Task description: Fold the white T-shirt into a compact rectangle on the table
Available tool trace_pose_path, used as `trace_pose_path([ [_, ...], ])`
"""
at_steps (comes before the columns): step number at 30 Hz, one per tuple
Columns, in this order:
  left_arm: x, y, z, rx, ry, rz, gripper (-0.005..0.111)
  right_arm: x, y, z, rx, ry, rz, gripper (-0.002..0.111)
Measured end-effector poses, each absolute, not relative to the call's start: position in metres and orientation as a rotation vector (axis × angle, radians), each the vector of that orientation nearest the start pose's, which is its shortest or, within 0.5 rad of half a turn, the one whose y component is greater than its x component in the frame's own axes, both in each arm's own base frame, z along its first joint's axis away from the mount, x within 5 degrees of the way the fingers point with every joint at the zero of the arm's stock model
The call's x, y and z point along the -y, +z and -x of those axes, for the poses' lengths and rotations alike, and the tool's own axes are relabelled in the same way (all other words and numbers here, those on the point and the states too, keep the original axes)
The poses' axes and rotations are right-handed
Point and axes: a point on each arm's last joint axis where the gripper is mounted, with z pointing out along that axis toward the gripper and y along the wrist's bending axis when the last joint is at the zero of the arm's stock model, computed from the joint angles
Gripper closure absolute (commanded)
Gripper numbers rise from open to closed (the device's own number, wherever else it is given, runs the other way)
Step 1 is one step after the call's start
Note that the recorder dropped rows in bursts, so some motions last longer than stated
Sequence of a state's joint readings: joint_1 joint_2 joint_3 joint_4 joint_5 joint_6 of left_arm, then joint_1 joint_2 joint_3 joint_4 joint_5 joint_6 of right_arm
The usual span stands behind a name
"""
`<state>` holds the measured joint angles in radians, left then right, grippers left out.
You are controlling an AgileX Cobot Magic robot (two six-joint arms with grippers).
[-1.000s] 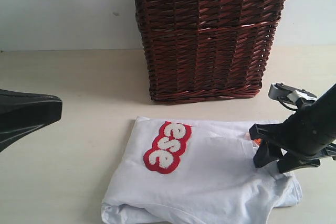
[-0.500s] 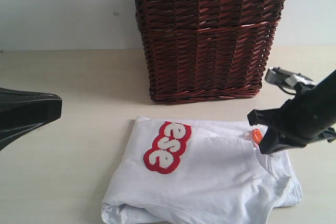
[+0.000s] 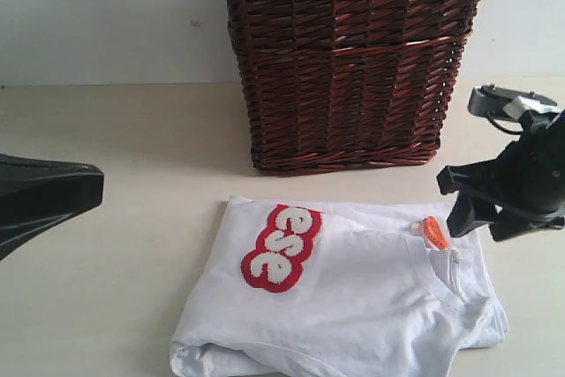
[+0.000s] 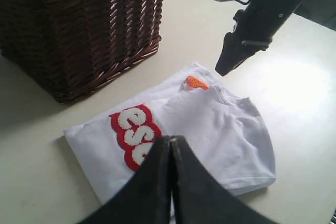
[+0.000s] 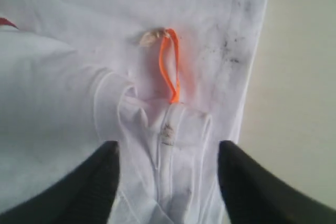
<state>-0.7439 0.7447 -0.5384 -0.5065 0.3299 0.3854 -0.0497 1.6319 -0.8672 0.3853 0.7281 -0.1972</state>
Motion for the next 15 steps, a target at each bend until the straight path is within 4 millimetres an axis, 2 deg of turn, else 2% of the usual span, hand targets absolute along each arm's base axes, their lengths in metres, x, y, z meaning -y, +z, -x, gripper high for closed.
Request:
trace_pose_path([
  [4,0.105,0.287,-0.096,-1.884,-0.685,-0.720,0.107,-0.010,0.159,-0.285,-2.978,0.404,-0.217,0.055],
  [6,0.099,0.283,-0.092,-1.846,-0.680,-0.689,0.107,-0.012,0.154,-0.287,-2.980,0.454,-0.215,0.057],
  [10,0.086,0.277,-0.083,-1.767,-0.682,-0.622,0.107,-0.016,0.145,-0.289,-2.993,0.511,-0.194,0.053],
  [15,0.076,0.267,-0.075,-1.723,-0.690,-0.577,0.107,-0.013,0.131,-0.288,-3.057,0.467,-0.218,0.047],
])
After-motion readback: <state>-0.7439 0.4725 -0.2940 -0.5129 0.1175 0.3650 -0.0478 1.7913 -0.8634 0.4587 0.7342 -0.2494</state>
